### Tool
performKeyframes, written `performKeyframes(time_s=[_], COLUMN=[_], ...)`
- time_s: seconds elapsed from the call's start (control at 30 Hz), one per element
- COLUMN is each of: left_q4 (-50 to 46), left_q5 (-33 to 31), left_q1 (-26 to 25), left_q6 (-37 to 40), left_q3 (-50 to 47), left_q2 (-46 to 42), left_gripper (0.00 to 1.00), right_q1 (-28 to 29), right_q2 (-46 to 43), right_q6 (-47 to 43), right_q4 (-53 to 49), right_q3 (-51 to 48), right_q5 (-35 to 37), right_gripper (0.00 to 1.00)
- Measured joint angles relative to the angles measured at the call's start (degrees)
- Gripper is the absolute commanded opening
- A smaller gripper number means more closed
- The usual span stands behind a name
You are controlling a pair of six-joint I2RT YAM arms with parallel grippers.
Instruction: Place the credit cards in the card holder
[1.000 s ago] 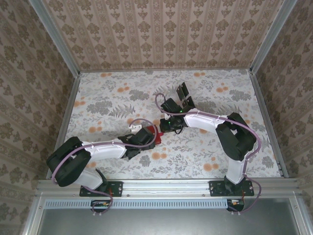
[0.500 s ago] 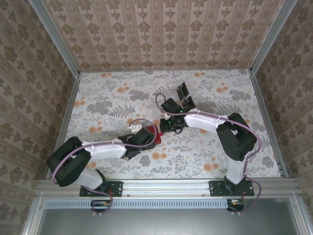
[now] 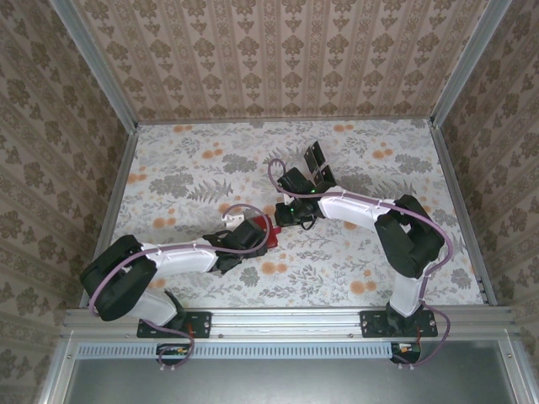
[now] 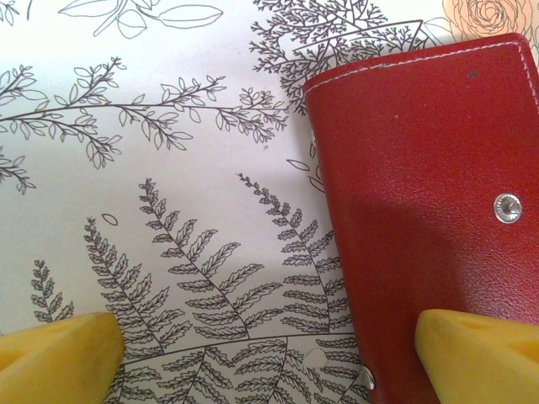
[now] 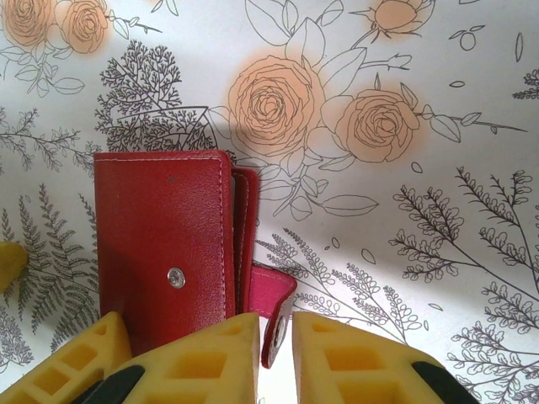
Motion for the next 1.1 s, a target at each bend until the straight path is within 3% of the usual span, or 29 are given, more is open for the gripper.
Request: performKeyframes(time_s=[0.27, 0.67, 1.1], left_q4=[0.02, 0.11, 0.35], left_q5=[0.0, 0.0, -0.13], left_q1=[0.02, 0.02, 0.02], left_q6=[0.0, 0.0, 0.0], left_q3=[0.0, 0.0, -0.11], left_q2=[0.0, 0.0, 0.0], left_gripper=[1.0, 1.0, 1.0], right_q1=[0.0, 0.0, 0.0], right_q2=[0.0, 0.0, 0.0], right_q6=[0.11, 0.17, 0.15], right_q4=[0.02, 0.02, 0.02], right_q3=[0.0, 0.0, 0.0], right_q5=[-0.68, -0.85, -0.85], right_gripper=[0.1, 0.17, 0.16])
